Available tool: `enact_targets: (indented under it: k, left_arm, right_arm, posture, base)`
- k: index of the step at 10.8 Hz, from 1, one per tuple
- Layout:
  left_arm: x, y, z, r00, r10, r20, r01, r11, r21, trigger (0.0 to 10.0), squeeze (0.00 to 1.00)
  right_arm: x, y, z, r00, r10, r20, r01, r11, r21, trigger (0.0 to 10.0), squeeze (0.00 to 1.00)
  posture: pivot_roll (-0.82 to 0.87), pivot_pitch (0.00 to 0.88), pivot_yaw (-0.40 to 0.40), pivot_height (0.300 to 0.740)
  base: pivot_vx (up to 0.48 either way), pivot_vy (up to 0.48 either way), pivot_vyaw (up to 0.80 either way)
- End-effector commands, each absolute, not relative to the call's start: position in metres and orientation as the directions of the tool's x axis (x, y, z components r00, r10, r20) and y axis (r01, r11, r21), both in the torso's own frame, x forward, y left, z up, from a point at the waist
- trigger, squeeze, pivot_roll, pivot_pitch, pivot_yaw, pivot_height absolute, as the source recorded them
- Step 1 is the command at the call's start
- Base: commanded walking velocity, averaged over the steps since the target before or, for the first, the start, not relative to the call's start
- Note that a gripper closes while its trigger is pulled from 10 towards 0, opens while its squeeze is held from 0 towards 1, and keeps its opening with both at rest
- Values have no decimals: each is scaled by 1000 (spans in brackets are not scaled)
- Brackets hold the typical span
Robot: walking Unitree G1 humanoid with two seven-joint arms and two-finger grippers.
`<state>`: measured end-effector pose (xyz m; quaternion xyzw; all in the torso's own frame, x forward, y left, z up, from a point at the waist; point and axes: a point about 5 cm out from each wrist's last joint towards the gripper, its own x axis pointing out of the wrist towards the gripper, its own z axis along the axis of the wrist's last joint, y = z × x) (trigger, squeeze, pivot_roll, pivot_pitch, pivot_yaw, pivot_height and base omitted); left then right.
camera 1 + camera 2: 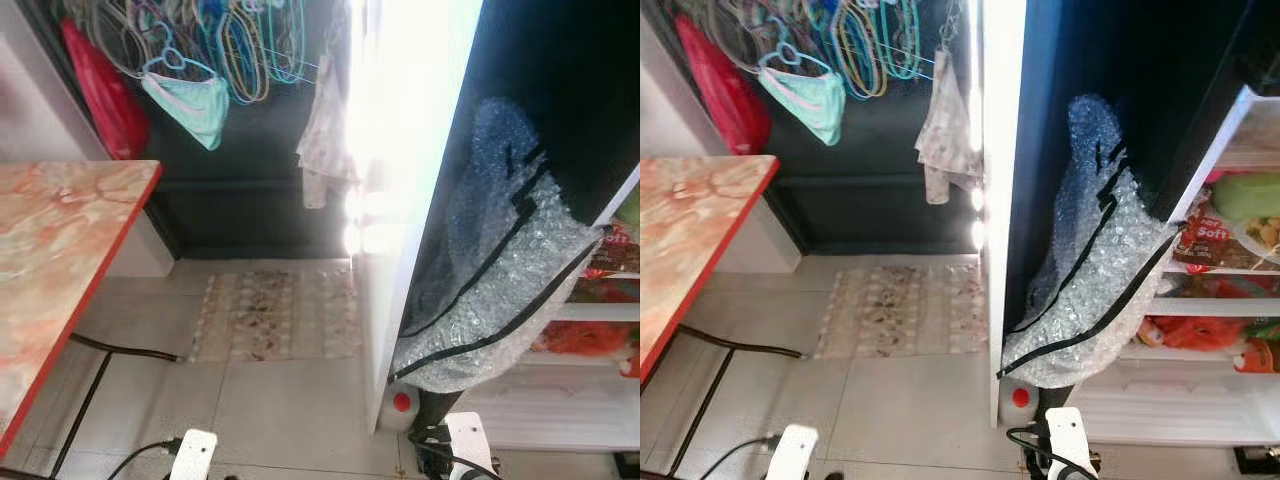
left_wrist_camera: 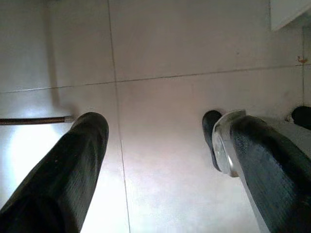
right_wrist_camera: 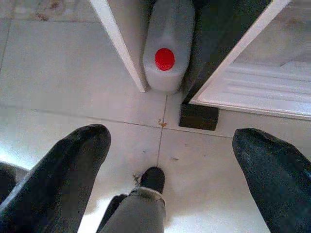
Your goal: Restocking fridge
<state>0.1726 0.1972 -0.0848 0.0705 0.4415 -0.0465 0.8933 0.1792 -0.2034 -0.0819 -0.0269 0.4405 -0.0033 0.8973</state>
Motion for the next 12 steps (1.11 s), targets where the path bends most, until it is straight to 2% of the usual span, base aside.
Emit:
enact_targets:
  k: [1, 2, 3, 4, 6, 7, 8, 10, 12]
  left_arm:
    - [176, 211, -82, 608, 20, -794, 81, 993, 87, 10000, 0]
    - [182, 213, -78, 622, 18, -783, 67, 995, 76, 10000, 0]
    - [187, 211, -76, 633, 9, -774, 63, 996, 63, 10000, 0]
    - [189, 209, -76, 636, 13, -772, 52, 997, 59, 10000, 0]
    - [188, 187, -80, 625, 11, -781, 0, 1000, 14, 10000, 0]
    - [184, 170, -84, 619, 5, -785, -24, 1000, -12, 10000, 0]
    - [178, 160, -87, 614, -2, -789, -34, 999, -29, 10000, 0]
    - [166, 172, -91, 600, 10, -800, -29, 1000, -9, 10000, 0]
    - [160, 205, -90, 591, 56, -805, -50, 998, 33, 10000, 0]
  right_arm:
    - [174, -202, -84, 611, -52, -790, 43, 999, -32, 10000, 0]
    - [175, -200, -84, 622, -18, -783, 11, 1000, -15, 10000, 0]
    - [174, -203, -84, 618, -11, -786, 17, 1000, 0, 10000, 0]
    - [171, -208, -85, 608, -48, -792, 88, 996, 8, 10000, 0]
    - [166, -223, -85, 573, -120, -811, 151, 988, -40, 10000, 0]
    - [164, -230, -85, 560, -127, -819, 131, 989, -64, 10000, 0]
    - [162, -234, -84, 557, -146, -818, 152, 986, -72, 10000, 0]
    - [160, -232, -85, 568, -156, -808, 211, 977, -40, 10000, 0]
    - [167, -222, -85, 581, -135, -802, 189, 982, -28, 10000, 0]
  posture:
    - [48, 0, 118, 740]
    - [34, 0, 124, 740]
    - [26, 0, 95, 740]
    - [28, 0, 74, 740]
    - [4, 0, 0, 740]
    - [13, 0, -14, 740]
    - [-2, 0, 15, 740]
    - [-12, 0, 55, 740]
    - [-90, 18, 61, 740]
  base:
    - [0, 0, 0]
    - [0, 0, 0]
    - [0, 0, 0]
    - [0, 0, 0]
    - [0, 0, 0]
    - [0, 0, 0]
    - [0, 0, 0]
    - [0, 0, 0]
    - [0, 0, 0]
